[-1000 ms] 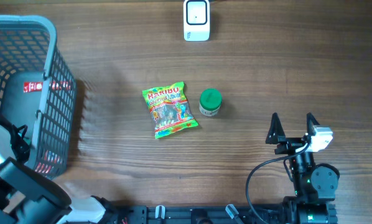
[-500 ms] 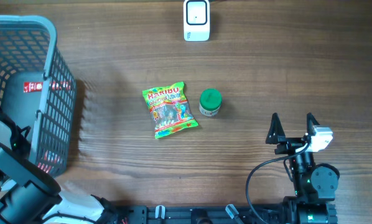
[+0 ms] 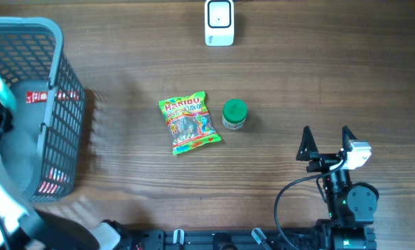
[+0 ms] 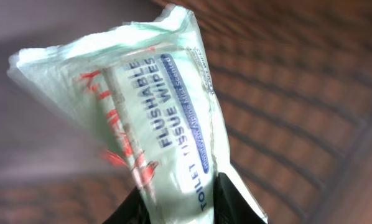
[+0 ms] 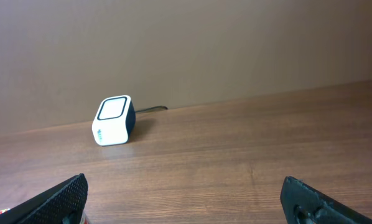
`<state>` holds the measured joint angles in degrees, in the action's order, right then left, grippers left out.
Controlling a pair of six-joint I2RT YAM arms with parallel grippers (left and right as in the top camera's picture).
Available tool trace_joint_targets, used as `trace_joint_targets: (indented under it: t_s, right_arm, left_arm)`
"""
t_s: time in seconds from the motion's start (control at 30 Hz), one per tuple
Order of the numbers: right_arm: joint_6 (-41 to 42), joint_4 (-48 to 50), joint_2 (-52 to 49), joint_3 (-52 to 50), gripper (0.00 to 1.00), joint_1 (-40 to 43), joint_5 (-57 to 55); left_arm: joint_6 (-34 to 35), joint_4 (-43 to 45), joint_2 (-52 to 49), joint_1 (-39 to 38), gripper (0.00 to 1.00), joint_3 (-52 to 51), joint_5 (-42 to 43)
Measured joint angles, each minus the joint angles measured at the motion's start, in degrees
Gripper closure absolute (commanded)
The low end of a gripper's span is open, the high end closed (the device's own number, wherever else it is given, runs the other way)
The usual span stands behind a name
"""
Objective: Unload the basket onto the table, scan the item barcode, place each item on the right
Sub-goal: 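Pick the light-blue wipes pack with left gripper, place beside Haribo bag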
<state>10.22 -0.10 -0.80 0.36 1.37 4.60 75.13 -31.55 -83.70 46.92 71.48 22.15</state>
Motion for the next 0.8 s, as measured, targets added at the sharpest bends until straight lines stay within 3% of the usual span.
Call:
trace_joint_targets:
  t_s: [0.1, 0.2, 0.23, 0.37, 0.5, 0.57, 0.67, 0.8]
  right_arm:
    - [0.0, 0.0, 0.0, 0.0, 0.0, 0.0, 0.0]
    - [0.0, 0.1, 0.0, 0.0, 0.0, 0.0, 0.0]
    - [0.0, 0.1, 0.0, 0.0, 0.0, 0.0, 0.0]
    - [0.0, 0.0, 0.0, 0.0, 0.0, 0.0, 0.0]
    - [0.0, 0.1, 0.0, 0.0, 0.0, 0.0, 0.0]
    - [0.0, 0.0, 0.0, 0.0, 0.0, 0.0, -0.1]
    - [0.0, 0.1, 0.0, 0.0, 0.0, 0.0, -0.2]
    - [0.0, 0.1, 0.0, 0.0, 0.0, 0.0, -0.2]
  left_arm:
    - [-0.4, 13.0, 9.9, -3.8, 0.8, 1.0, 13.2]
    - [-5.7, 14.4, 20.0, -17.9, 0.77, 1.3, 15.1]
    - [-11.6, 12.9, 22.4, -26.3, 0.79, 1.6, 14.2]
    - [-26.0, -0.9, 23.5, -47.3, 0.91, 2.3, 3.0]
    - [-33.1, -15.8, 15.8, -65.4, 0.96, 2.0, -22.1]
    - [-33.4, -21.1, 11.1, -69.2, 0.96, 2.0, -30.8]
    - [-30.6, -25.8, 4.9, -70.5, 0.96, 1.9, -37.5]
    - [-26.3, -25.2, -2.6, -70.5, 0.96, 1.4, -42.3]
